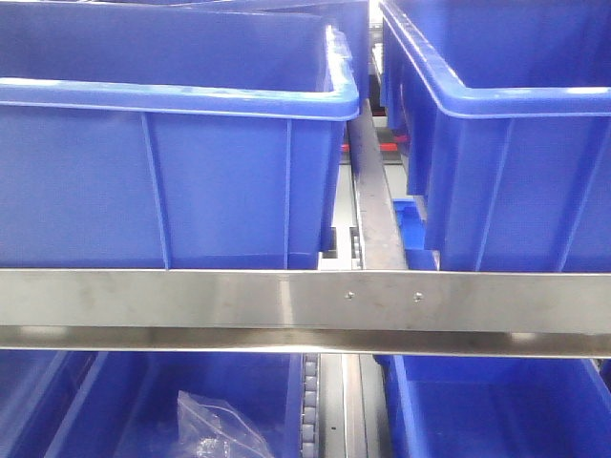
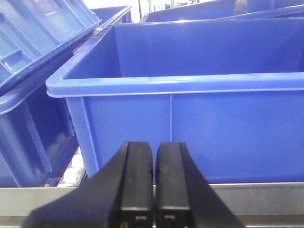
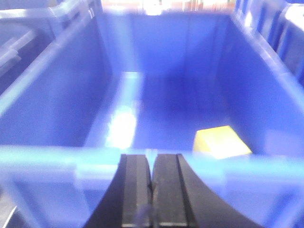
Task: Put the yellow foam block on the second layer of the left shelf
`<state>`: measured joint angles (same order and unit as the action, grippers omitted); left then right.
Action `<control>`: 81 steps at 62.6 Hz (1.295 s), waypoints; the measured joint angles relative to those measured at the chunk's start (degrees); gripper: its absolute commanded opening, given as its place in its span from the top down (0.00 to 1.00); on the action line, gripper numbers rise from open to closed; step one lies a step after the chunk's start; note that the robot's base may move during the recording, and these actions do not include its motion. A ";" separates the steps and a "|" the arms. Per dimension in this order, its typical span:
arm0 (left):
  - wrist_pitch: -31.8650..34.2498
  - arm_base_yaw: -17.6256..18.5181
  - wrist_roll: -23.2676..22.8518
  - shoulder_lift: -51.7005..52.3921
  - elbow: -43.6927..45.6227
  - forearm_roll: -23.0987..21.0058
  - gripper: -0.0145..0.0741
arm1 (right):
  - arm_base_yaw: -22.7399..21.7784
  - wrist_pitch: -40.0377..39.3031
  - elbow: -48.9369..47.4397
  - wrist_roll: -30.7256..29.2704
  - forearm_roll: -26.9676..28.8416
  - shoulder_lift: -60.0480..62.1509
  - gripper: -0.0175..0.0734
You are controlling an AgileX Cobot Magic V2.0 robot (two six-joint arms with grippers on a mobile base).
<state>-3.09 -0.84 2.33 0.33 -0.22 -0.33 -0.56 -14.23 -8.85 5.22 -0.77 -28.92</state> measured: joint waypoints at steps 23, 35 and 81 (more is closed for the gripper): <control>0.00 0.00 0.00 0.00 0.00 0.00 0.70 | 0.00 -0.09 9.26 0.00 0.00 12.98 0.75; 0.00 0.00 0.00 0.00 0.00 0.00 0.70 | 0.00 -0.12 10.34 0.00 0.00 12.98 0.75; 0.00 0.00 0.00 0.00 0.00 0.00 0.70 | 0.00 13.32 10.34 0.00 0.00 29.42 0.75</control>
<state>-3.09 -0.84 2.33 0.33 -0.22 -0.33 -0.56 -0.91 1.49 5.22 -0.77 0.50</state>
